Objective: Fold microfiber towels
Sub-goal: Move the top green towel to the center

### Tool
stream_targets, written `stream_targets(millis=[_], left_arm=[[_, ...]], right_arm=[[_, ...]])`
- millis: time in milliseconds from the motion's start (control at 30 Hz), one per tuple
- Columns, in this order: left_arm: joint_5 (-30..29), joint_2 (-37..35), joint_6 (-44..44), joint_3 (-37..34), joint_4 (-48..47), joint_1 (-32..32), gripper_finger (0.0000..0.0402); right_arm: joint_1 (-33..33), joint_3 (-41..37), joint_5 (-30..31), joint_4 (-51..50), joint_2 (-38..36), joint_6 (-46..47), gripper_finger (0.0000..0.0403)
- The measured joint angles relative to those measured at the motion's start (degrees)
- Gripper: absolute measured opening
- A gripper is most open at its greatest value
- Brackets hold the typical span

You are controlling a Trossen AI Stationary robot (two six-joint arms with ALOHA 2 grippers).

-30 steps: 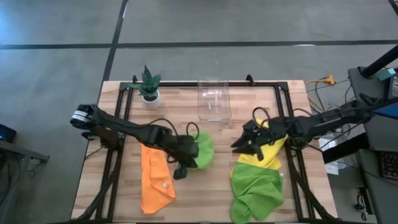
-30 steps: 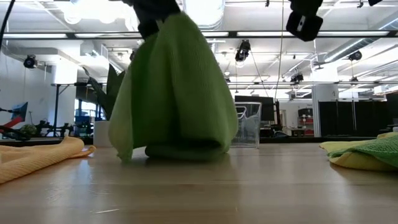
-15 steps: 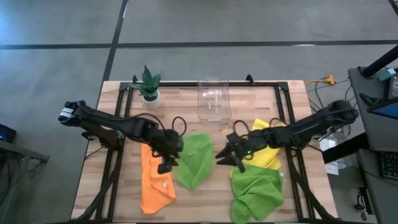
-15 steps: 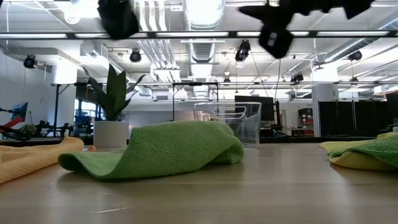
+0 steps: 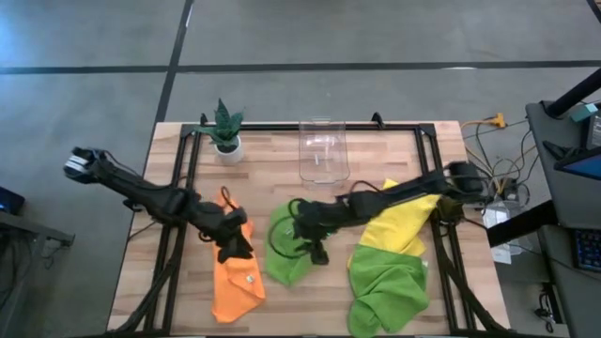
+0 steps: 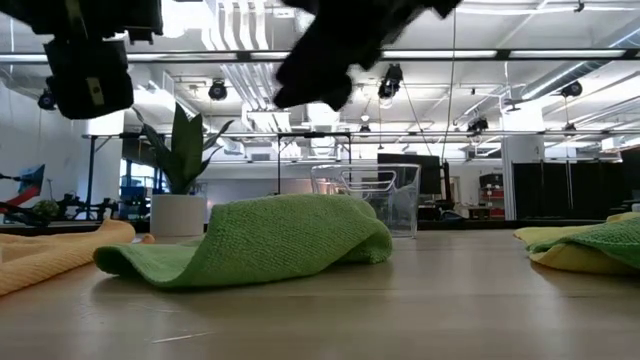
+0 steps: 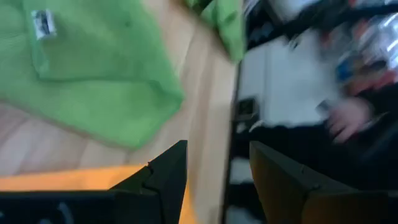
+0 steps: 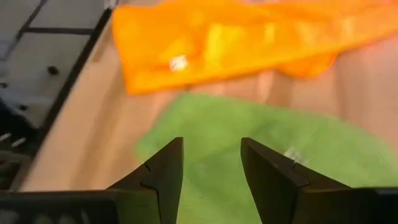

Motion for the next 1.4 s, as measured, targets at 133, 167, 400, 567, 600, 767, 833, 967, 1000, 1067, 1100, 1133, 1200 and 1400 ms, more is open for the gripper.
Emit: stream_targets(millis=[133,167,400,567,600,767,833,967,1000,1067,1100,1133,1200,1400], left_arm=[[-5.68,-5.11,-1.08,-4.28,7.21,-2.42,0.0157],[-6.59,-5.99,-1.08,-4.9,7.62,-3.09,0.0157],[-8.98,-11.49,-1.37,-8.96,4.89,-7.11,0.0157],[-10.63,-12.31,-4.08,-11.15,3.02,-9.39,0.0157],[-10.75,-12.28,-4.12,-11.39,3.74,-9.66,0.0157],[-11.52,-12.37,-4.26,-13.26,4.66,-10.23,0.0157],[-11.73,-12.0,-4.29,-13.64,4.07,-10.23,0.0157],[-11.81,-11.03,-4.11,-13.59,4.9,-10.23,0.0157],[-11.79,-10.74,-4.11,-13.59,4.8,-10.23,0.0157],[-11.81,-10.24,-4.08,-13.59,4.64,-10.23,0.0157],[-11.81,-9.98,-4.08,-13.59,4.74,-10.23,0.0157],[-11.81,-9.71,-4.07,-13.59,4.69,-10.23,0.0157],[-11.82,-9.11,-4.06,-13.59,4.67,-10.23,0.0157],[-11.86,-8.0,-4.05,-13.59,4.72,-10.23,0.0157]], right_arm=[[-2.65,6.36,-3.01,-2.95,5.54,-2.79,0.0142],[-3.04,7.75,-3.11,-4.63,6.92,-3.28,0.014],[-4.6,19.53,-3.0,-15.95,15.79,-9.3,0.0129],[-5.81,23.93,-2.02,-23.16,20.33,-10.86,0.0132],[-6.06,24.26,-1.35,-24.3,20.86,-10.79,0.0132],[-6.74,23.84,0.94,-25.3,22.24,-10.63,0.0129],[-6.86,23.84,2.42,-25.13,22.29,-10.83,0.0127],[-7.03,23.75,2.75,-25.41,22.66,-11.74,0.0125],[-7.03,23.75,2.73,-25.75,22.66,-11.88,0.0125],[-7.05,23.7,2.74,-26.29,22.66,-11.9,0.0117],[-7.06,23.7,2.73,-26.67,22.66,-12.0,0.0108],[-7.14,23.7,2.73,-27.54,22.64,-12.21,0.0096],[-7.19,23.7,2.74,-28.92,22.64,-12.66,0.0064],[-7.2,23.8,2.86,-30.54,21.55,-12.55,0.0011]])
